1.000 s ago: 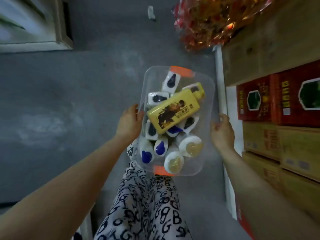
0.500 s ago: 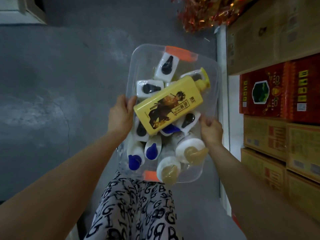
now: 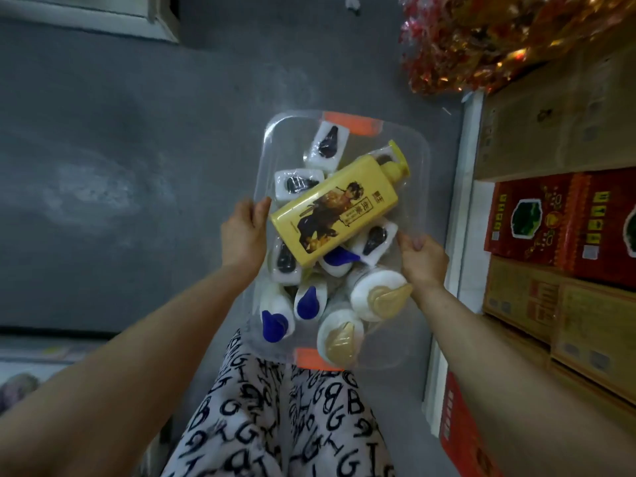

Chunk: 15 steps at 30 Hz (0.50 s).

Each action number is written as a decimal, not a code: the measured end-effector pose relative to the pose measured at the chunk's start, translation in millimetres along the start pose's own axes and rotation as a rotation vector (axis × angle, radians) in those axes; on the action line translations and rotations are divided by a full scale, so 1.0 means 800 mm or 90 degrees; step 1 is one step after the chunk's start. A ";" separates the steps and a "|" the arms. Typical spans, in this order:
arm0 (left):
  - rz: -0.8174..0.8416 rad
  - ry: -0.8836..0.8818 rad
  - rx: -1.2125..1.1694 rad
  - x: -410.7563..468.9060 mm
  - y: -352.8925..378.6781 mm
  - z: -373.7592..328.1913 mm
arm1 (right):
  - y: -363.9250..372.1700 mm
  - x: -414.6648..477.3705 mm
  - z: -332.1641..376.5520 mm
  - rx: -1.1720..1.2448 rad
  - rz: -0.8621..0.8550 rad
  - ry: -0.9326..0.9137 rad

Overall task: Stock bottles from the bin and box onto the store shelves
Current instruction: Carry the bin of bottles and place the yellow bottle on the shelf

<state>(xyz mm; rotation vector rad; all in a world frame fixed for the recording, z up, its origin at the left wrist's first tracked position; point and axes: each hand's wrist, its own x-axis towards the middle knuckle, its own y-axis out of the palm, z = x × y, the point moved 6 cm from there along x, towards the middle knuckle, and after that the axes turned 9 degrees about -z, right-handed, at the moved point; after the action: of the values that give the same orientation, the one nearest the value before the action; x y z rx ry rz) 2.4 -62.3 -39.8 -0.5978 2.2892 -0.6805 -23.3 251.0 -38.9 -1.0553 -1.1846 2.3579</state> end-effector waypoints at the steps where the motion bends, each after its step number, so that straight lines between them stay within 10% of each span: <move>1: -0.015 -0.002 -0.008 -0.004 -0.016 0.001 | -0.003 -0.008 0.011 -0.005 0.009 -0.017; 15: -0.299 -0.059 -0.124 -0.092 -0.316 -0.034 | -0.060 -0.196 0.283 -0.095 0.147 -0.318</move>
<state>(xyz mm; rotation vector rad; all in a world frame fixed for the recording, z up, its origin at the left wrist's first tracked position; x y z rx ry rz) 90.4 -203.4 165.6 -1.2572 2.1564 -0.6293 -83.3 66.1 162.1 -0.6901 -1.4920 2.8609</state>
